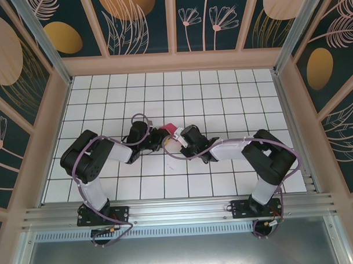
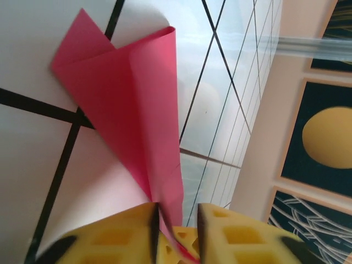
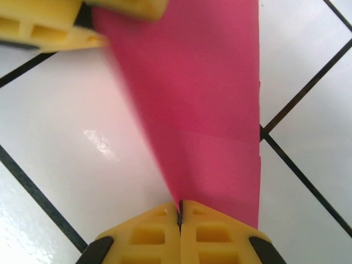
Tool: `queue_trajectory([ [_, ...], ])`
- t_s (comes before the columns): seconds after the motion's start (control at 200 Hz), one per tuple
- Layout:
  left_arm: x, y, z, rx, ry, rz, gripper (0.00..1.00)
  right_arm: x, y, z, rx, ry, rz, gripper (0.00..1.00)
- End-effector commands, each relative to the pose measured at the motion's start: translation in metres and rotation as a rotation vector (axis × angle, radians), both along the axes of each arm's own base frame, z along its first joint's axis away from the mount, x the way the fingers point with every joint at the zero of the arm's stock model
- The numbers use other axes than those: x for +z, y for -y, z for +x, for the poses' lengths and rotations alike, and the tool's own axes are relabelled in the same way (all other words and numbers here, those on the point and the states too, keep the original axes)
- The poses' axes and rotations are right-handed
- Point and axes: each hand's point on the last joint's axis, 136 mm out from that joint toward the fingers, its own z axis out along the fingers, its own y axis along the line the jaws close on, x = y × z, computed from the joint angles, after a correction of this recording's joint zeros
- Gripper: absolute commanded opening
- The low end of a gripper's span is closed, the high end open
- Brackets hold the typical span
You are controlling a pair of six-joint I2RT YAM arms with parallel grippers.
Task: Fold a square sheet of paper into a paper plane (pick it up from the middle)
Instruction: Fold the wing for the fifth time at the center of the table.
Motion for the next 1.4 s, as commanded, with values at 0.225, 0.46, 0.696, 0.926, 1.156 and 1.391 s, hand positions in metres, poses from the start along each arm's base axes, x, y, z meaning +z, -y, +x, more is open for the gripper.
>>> queue_trajectory([
  [0.225,0.015,-0.018,0.014,0.034,0.077,0.128,0.57,0.012,-0.022,-0.011,-0.048,-0.192,0.186,0.0],
  [0.46,0.026,-0.053,0.007,0.131,0.131,0.261,0.63,0.023,-0.046,-0.023,-0.091,-0.466,0.435,0.01],
  [0.696,0.038,-0.067,0.002,0.13,0.205,0.344,0.61,0.02,-0.062,-0.026,-0.143,-0.724,0.59,0.01],
  [0.926,0.046,-0.061,0.002,0.059,0.255,0.377,0.55,0.016,-0.073,-0.02,-0.213,-0.885,0.686,0.01],
  [1.156,0.052,-0.048,0.005,0.014,0.289,0.335,0.5,0.035,-0.072,-0.007,-0.235,-0.969,0.789,0.01],
  [1.391,0.043,-0.026,0.011,-0.046,0.246,0.256,0.52,0.022,-0.066,-0.001,-0.272,-1.063,0.852,0.01],
])
